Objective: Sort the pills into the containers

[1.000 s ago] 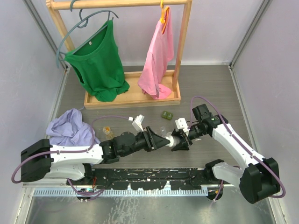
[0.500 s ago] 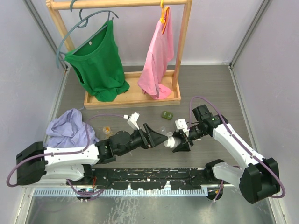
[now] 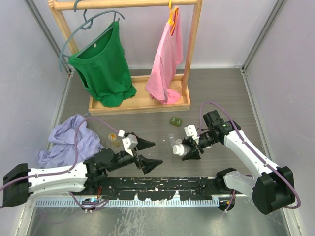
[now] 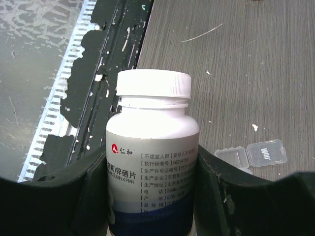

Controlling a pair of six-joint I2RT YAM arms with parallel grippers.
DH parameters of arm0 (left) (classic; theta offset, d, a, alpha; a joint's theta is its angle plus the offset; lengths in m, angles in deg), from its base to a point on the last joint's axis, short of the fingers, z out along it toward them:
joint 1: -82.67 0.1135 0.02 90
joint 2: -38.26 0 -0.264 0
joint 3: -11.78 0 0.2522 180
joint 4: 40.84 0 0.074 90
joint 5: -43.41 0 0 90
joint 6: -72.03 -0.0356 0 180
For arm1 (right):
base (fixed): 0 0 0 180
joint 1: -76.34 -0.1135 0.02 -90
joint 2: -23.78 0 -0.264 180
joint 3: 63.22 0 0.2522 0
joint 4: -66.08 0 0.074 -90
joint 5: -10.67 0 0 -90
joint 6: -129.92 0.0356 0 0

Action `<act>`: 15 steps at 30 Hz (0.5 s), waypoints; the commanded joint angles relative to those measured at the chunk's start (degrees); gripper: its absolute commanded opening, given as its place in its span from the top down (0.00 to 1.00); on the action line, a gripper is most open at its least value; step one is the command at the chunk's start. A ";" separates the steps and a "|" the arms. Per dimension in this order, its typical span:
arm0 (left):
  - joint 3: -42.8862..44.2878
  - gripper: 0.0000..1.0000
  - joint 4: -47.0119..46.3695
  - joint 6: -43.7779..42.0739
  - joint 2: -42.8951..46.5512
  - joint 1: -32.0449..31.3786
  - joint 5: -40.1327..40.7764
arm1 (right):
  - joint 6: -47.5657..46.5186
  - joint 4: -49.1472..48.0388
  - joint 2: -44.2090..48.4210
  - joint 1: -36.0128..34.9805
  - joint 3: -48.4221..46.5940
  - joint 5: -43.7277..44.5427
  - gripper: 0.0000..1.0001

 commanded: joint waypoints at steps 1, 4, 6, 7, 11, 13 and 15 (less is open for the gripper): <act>0.82 0.02 -9.86 -26.34 -2.95 0.08 -11.06 | -0.90 0.29 0.46 0.02 -1.01 -1.39 0.99; 2.94 0.02 -11.91 -31.42 -7.98 0.14 -13.03 | -0.88 0.36 0.30 0.02 -1.00 -1.50 0.99; 3.70 0.02 -15.18 -33.13 -11.58 0.41 -13.52 | -0.94 0.35 0.28 0.02 -1.00 -1.59 0.99; 3.96 0.02 -17.05 -33.59 -13.52 0.74 -13.83 | -0.96 0.35 0.21 0.04 -0.98 -1.62 0.99; 5.62 0.02 -23.52 -33.68 -20.95 1.81 -13.93 | -1.02 0.41 -0.03 0.03 -1.00 -1.77 0.99; 6.71 0.02 -25.56 -33.75 -23.93 1.99 -13.85 | -1.07 0.44 -0.12 0.05 -1.00 -1.77 0.99; 7.69 0.01 -26.79 -33.70 -26.01 2.10 -14.12 | -1.07 0.45 -0.17 0.07 -1.00 -1.76 0.99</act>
